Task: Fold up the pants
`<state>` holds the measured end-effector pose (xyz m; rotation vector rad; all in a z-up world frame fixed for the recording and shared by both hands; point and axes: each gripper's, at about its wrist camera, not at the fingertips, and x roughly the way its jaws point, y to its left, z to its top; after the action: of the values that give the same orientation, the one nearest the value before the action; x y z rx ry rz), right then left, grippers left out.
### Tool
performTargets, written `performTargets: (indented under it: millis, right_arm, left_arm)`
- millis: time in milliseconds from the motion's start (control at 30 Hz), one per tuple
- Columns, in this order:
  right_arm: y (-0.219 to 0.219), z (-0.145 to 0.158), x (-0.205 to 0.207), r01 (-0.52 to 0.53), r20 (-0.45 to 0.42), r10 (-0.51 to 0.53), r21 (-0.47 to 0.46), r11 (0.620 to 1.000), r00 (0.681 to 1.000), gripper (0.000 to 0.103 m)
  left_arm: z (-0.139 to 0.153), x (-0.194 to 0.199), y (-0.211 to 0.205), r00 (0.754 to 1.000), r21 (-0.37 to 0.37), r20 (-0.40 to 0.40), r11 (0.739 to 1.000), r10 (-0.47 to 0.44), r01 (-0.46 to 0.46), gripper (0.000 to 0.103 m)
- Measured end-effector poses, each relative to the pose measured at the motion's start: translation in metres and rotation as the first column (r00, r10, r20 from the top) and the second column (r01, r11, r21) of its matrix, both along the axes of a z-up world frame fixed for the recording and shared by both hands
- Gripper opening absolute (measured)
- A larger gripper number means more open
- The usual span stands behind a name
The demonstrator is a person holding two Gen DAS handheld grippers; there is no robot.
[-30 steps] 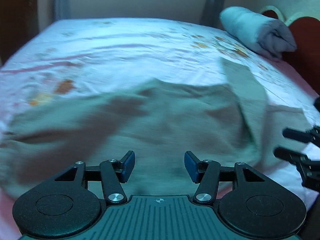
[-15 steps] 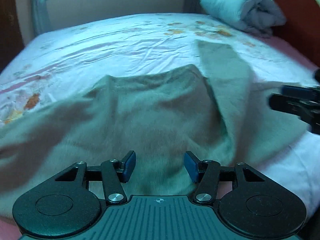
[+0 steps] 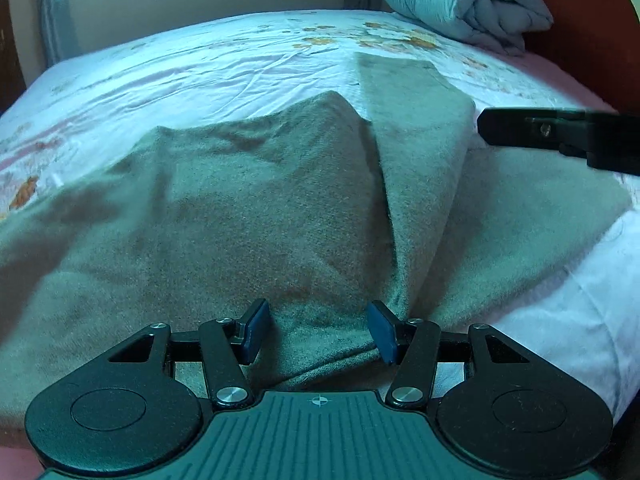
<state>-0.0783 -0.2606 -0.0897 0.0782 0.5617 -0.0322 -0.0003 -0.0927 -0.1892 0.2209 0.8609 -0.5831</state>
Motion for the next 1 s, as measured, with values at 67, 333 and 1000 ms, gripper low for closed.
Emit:
performTargets:
  millis: [67,333,1000]
  right_arm:
    - [0.005,0.002,0.001,-0.009,-0.001,0.009,0.001,1.000,1.000,0.050]
    - [0.007,0.006,0.007,-0.002,-0.012,0.002,-0.011,1.000,1.000,0.050]
    - [0.021,-0.002,0.087,0.110,-0.131,-0.126,-0.121,0.986,0.983,0.051]
  left_arm:
    - [0.011,0.006,0.016,0.998,-0.057,-0.007,0.997,0.056,-0.056,0.054]
    - [0.036,0.050,0.140,0.903,0.041,0.183,0.914,0.389,-0.403,0.055]
    - [-0.013,0.074,0.224,0.818,0.074,0.083,0.815,0.570,-0.575,0.054]
